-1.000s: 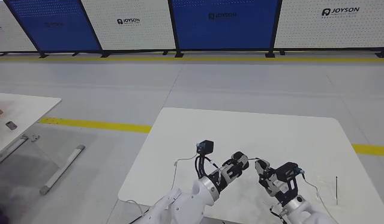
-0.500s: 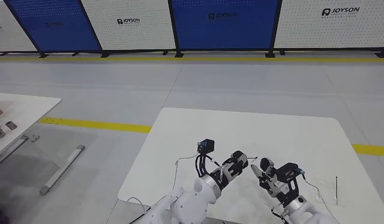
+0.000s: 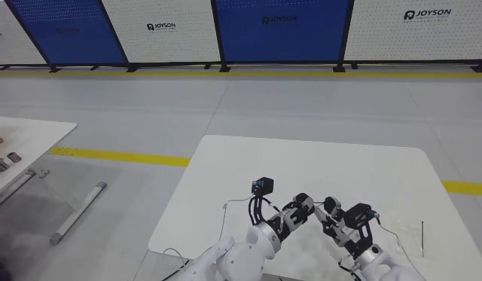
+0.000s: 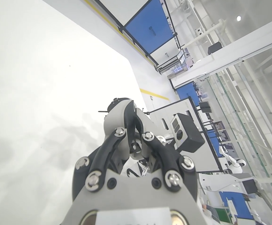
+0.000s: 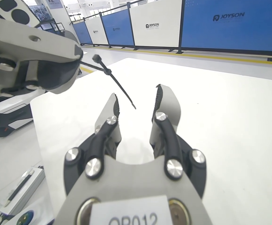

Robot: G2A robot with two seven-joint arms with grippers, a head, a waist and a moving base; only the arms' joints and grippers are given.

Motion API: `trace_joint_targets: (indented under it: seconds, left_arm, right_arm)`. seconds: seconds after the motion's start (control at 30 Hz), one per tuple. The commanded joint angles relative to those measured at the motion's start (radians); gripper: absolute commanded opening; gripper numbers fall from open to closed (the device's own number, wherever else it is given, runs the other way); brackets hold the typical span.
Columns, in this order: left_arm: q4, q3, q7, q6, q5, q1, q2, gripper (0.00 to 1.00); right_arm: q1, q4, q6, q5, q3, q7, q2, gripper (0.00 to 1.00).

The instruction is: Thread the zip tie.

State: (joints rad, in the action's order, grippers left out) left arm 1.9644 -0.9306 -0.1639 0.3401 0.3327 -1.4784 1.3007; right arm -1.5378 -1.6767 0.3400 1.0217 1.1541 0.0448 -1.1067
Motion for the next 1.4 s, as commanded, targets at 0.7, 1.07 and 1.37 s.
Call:
trace_joint_targets:
  seconds: [0.7, 1.07, 1.37]
  left_arm:
    - [0.004, 0.005, -0.009, -0.029, 0.006, -0.004, -0.003, 0.0]
    - [0.022, -0.012, -0.023, -0.11, -0.033, -0.027, -0.009, 0.0]
    - [0.019, -0.019, -0.026, -0.095, -0.029, -0.025, -0.013, 0.0]
  right_arm:
    - [0.007, 0.01, -0.008, 0.01, 0.0, 0.006, -0.012, 0.0]
    - [0.016, 0.02, -0.005, 0.018, -0.004, -0.017, -0.018, 0.0]
    - [0.012, 0.017, 0.0, 0.01, 0.001, -0.019, -0.021, 0.0]
